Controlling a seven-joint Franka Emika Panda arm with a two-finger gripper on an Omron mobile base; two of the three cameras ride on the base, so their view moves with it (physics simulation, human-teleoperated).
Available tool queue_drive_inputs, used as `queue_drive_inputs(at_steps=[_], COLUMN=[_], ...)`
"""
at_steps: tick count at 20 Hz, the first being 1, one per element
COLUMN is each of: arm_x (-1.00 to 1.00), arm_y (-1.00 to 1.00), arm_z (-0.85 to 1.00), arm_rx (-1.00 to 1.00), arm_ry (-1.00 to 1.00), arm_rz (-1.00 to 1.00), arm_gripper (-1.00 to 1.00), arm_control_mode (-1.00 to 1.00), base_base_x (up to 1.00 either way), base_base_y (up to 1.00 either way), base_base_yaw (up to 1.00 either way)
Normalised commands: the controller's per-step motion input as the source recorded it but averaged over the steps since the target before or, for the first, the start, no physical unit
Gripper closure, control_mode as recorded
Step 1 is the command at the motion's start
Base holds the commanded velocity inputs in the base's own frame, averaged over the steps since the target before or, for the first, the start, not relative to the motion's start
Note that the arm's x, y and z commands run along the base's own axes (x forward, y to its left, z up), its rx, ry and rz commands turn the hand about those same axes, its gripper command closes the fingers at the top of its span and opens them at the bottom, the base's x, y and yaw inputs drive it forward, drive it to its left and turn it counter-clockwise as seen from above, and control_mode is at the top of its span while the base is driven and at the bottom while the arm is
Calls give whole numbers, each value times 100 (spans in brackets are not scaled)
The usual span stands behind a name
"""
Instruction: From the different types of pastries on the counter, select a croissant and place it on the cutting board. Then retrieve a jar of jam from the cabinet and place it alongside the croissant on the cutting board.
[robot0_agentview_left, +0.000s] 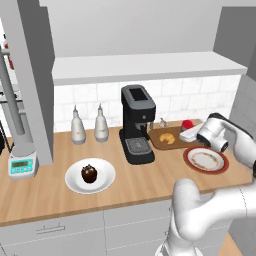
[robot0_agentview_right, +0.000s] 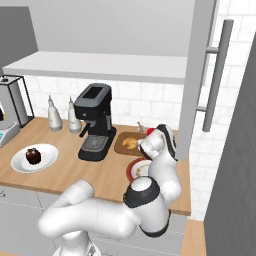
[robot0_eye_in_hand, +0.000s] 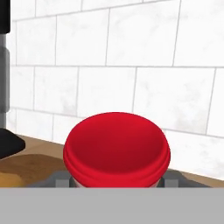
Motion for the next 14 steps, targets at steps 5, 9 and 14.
queue_drive_inputs(at_steps=[5, 9, 14], arm_x=[37, 27, 10], arm_y=[0, -5, -47], arm_z=[-1, -2, -2], arm_rx=[0, 0, 0], arm_ry=[0, 0, 0], arm_rz=[0, 0, 0], arm_gripper=[100, 100, 100], arm_control_mode=[-100, -100, -100], base_base_x=[0, 0, 0], base_base_y=[0, 0, 0], base_base_yaw=[0, 0, 0])
